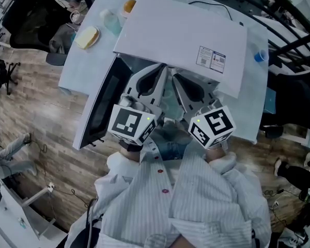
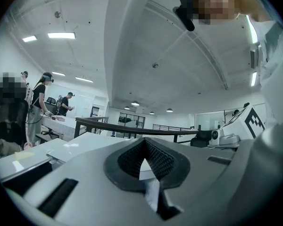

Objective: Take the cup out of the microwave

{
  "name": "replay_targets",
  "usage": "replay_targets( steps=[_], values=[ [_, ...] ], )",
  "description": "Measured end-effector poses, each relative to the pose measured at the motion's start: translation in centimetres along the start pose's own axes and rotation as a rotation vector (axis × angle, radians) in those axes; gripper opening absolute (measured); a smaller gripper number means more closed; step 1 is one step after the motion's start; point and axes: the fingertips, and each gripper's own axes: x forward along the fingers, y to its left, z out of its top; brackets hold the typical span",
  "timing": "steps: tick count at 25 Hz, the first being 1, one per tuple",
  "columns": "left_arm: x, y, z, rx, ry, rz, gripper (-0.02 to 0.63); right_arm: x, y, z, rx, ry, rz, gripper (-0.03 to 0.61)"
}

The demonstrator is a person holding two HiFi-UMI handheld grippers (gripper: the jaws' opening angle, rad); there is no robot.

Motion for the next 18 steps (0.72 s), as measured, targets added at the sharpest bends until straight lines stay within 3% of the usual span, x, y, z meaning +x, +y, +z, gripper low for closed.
replay_targets(
  steps=[18],
  values=[
    [-1.2,1.6,-4.9,-0.052,0.091,-0.03,0.009,1.2,-0.1,-4.2,0.042,0.056,-0.068,0.037]
  ],
)
